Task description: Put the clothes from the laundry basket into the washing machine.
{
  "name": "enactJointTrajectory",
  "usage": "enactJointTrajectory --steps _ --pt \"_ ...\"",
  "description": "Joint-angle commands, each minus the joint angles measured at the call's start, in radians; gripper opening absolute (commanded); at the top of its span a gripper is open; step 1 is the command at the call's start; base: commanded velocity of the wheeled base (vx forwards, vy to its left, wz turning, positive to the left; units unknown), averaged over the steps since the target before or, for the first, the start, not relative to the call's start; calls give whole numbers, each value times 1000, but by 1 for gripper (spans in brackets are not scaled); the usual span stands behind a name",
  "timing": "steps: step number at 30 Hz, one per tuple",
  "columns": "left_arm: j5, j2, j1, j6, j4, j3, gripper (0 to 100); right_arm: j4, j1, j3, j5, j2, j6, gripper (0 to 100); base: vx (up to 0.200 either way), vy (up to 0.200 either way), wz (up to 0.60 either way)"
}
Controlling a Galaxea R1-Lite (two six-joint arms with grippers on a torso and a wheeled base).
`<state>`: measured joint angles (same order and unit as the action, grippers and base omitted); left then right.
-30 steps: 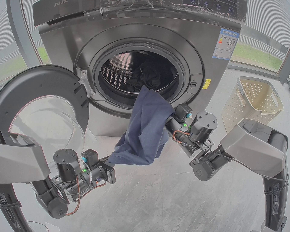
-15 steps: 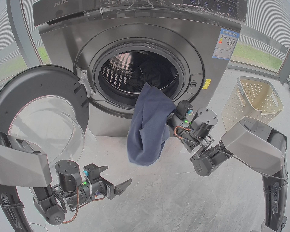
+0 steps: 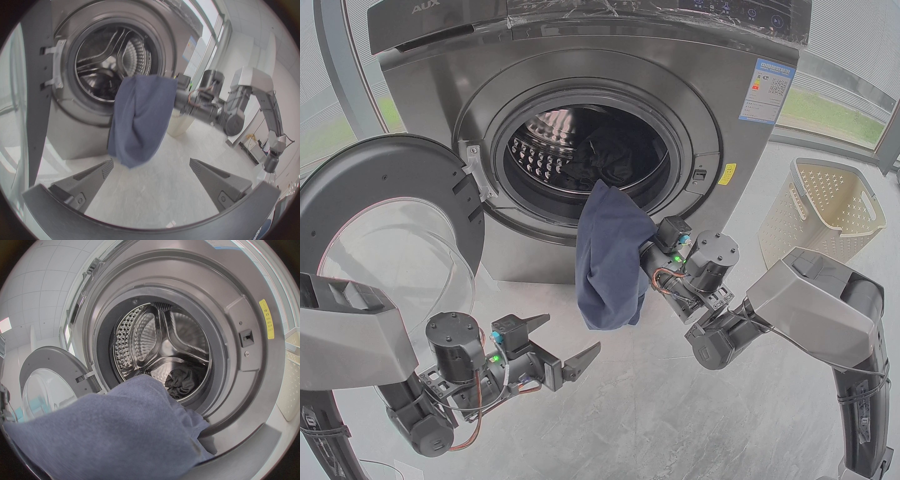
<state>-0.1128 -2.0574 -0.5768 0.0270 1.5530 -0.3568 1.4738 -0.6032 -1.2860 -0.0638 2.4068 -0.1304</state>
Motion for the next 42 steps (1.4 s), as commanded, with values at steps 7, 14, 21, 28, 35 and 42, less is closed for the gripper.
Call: enactJointTrajectory --steps 7,14,21,28,35,42 --pt "-1 -86 -37 21 2 -228 100 0 -18 4 -4 2 -1 0 0 0 0" --pt "1 -155 -35 44 1 -324 100 -1 -41 8 -7 -14 -3 0 0 0 0" --pt "15 -207 -28 45 -2 -399 100 -3 -56 10 -21 -17 -5 0 0 0 0" --pt "74 -211 18 42 1 -462 0 -1 -55 17 -21 -20 -8 0 0 0 0" --pt "81 -130 72 44 -2 -453 0 3 -49 31 -21 -20 -6 0 0 0 0" --pt "82 -121 83 42 -4 -455 0 3 -53 48 -19 -20 -5 0 0 0 0"
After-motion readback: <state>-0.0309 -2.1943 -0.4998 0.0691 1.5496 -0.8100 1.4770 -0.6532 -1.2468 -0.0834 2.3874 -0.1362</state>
